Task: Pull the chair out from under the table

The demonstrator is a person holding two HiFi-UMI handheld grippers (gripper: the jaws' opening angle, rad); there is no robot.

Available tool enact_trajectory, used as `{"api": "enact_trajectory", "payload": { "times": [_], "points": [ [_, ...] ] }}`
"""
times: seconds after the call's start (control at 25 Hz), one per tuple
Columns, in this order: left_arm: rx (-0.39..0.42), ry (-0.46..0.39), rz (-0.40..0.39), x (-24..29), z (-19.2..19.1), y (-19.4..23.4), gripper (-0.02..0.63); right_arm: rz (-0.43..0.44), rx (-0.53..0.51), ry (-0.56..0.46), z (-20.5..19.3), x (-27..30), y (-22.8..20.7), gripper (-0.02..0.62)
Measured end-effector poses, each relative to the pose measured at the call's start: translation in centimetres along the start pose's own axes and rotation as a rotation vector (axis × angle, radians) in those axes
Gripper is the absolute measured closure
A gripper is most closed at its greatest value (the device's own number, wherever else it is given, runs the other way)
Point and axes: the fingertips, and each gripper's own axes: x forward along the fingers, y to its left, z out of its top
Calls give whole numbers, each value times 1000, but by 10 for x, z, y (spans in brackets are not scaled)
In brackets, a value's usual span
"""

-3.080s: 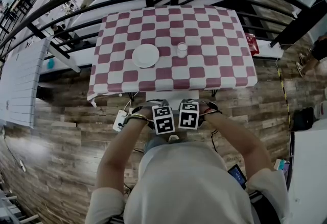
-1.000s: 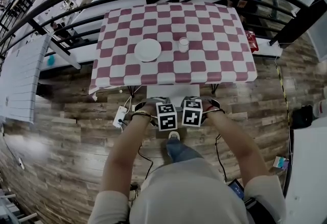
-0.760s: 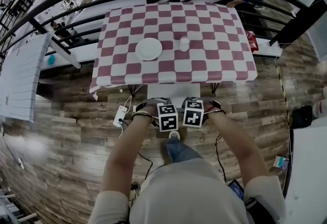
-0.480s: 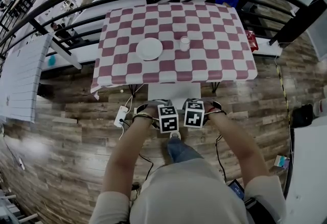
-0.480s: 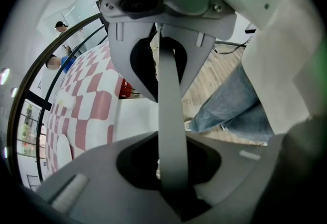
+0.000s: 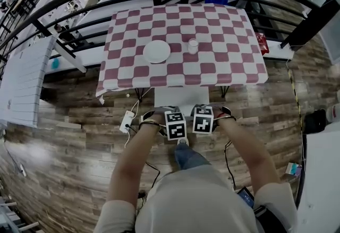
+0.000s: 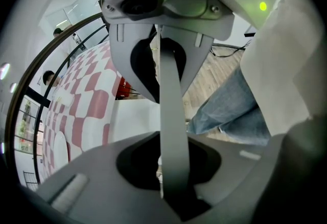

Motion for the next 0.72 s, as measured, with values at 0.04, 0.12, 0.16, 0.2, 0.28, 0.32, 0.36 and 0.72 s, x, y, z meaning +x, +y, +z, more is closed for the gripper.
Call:
{"api": "enact_trajectory", "payload": {
  "times": [0.04,0.12,0.16,0.2,0.28,0.32,0.36,0.72],
  "points": [
    [0,0,-2,0,0,-1,528,4,1,1,0,0,1,522],
    [-2,0,-4,0,0,-3,528,10,2,2,0,0,4,522],
    [-3,0,-5,0,0,-5,528,12,1,2,0,0,5,522],
    [-4,1,-6,-1,0,-6,528,14,1,2,0,0,6,520],
    [-8,-1,-10,-1,0,-9,528,17,0,-1,0,0,9,520],
    [-11,-2,-11,-2,1,-10,528,18,-1,-3,0,0,10,520],
    [-14,-3,-12,-2,1,-12,528,20,-2,-4,1,-1,11,520],
    [-12,-4,-17,-4,0,-26,528,33,4,0,3,0,26,518]
  ]
}}
